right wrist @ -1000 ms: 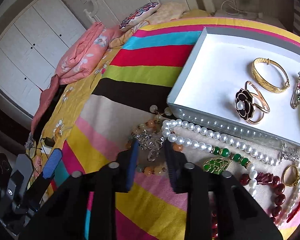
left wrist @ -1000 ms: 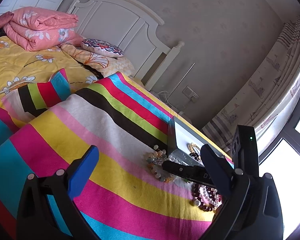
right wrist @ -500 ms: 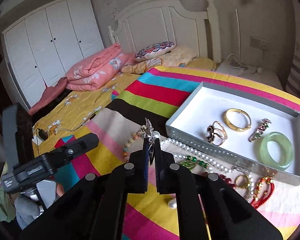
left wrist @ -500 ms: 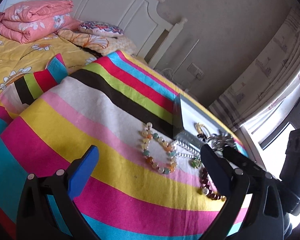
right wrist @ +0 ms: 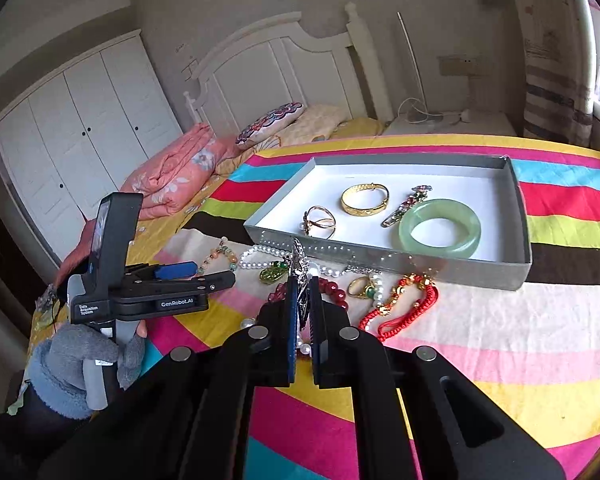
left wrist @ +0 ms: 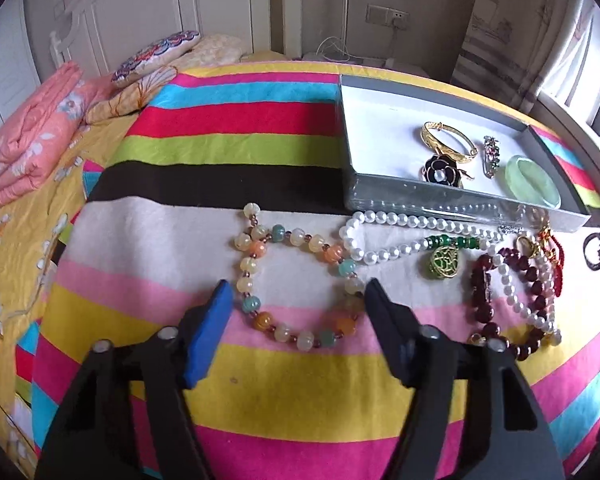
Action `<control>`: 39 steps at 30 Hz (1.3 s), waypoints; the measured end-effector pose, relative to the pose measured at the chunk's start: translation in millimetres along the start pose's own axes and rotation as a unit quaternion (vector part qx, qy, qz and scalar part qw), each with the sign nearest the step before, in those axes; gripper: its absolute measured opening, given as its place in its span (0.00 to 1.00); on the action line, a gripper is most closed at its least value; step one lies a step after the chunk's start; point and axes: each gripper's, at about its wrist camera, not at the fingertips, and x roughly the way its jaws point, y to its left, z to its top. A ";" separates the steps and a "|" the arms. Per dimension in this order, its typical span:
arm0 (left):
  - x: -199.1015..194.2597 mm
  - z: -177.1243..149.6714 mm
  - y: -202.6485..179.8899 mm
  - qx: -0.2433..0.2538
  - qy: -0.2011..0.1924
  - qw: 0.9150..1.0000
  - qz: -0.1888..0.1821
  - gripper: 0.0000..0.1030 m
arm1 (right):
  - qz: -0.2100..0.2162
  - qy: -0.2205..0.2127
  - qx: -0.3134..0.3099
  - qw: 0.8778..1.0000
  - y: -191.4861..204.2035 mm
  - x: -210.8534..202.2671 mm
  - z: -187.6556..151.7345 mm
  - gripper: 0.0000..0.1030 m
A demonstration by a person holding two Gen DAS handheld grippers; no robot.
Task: Organize jewelry
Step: 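Grasp the pale agate bead bracelet with the left gripper while the right lifts the charm bracelet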
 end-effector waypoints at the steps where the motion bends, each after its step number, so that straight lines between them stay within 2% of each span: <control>1: -1.5 -0.1 -1.0 0.005 -0.002 1.000 -0.004 0.24 | 0.000 -0.003 0.003 1.000 -3.2 -3.3 -1.1 0.06; 2: -2.9 -0.5 0.5 0.007 0.000 1.000 -0.006 0.18 | 0.001 -0.007 0.005 1.000 -6.1 -6.7 -2.4 0.06; 5: -8.4 -4.1 7.2 0.000 -0.003 0.999 -0.036 0.18 | 0.004 -0.013 0.012 1.000 -12.8 -13.2 -5.8 0.06; 10: -22.0 -15.0 9.9 -0.012 -0.023 0.999 -0.033 0.16 | 0.010 -0.013 0.017 1.000 -18.5 -17.7 -10.4 0.06; 11: -25.6 -14.7 6.7 -0.009 -0.028 0.999 -0.031 0.04 | 0.011 -0.013 0.017 1.000 -18.5 -18.1 -11.0 0.06; 12: -29.7 -14.8 4.8 -0.003 -0.034 0.999 -0.031 0.00 | 0.011 -0.014 0.017 1.000 -17.9 -19.0 -11.3 0.06; 17: -50.1 -10.2 -1.9 0.011 -0.055 0.998 -0.037 0.00 | 0.015 -0.017 0.011 1.000 -13.1 -20.2 -10.7 0.06; 20: -46.3 -7.4 -2.0 0.013 -0.033 0.998 -0.042 0.00 | 0.016 -0.018 0.010 1.000 -12.5 -20.8 -11.1 0.06; 22: -37.9 -6.5 5.4 -0.007 -0.023 0.999 -0.036 0.00 | 0.017 -0.018 0.009 1.000 -12.4 -20.9 -11.3 0.06; 25: -16.9 -4.3 10.4 -0.010 0.008 0.999 -0.037 0.13 | 0.018 -0.015 0.009 1.000 -12.0 -19.2 -12.1 0.06; 26: -11.8 -3.4 10.3 -0.007 0.011 0.999 -0.041 0.22 | 0.017 -0.014 0.009 1.000 -11.6 -18.3 -12.6 0.06; 27: -10.3 -2.6 9.0 -0.002 0.006 0.999 -0.043 0.36 | 0.018 -0.012 0.010 1.000 -11.6 -17.3 -13.0 0.06; 28: -8.3 -0.5 6.4 0.006 0.005 0.999 -0.035 0.42 | 0.017 -0.011 0.010 1.000 -11.7 -16.5 -13.6 0.06; 30: -1.3 0.0 1.7 0.024 -0.002 1.000 0.000 0.44 | 0.015 -0.010 0.011 1.000 -12.3 -15.4 -14.3 0.06; 31: -0.4 0.1 1.4 0.025 -0.006 1.000 -0.001 0.42 | 0.015 -0.010 0.012 1.000 -13.0 -15.3 -14.4 0.06; 32: -0.6 0.5 2.7 0.022 -0.006 1.000 -0.010 0.28 | 0.015 -0.011 0.012 1.000 -13.2 -15.6 -14.3 0.06; 33: -1.0 0.6 2.9 0.025 -0.006 1.000 -0.001 0.01 | 0.014 -0.011 0.012 1.000 -13.3 -16.2 -14.3 0.06; 34: -0.7 0.3 3.7 0.031 -0.006 0.999 0.007 0.00 | 0.013 -0.012 0.012 1.000 -14.1 -17.2 -14.1 0.06; 39: -5.7 -2.0 13.2 0.029 -0.011 0.999 -0.011 0.00 | 0.011 -0.015 0.017 1.000 -17.7 -20.3 -15.1 0.06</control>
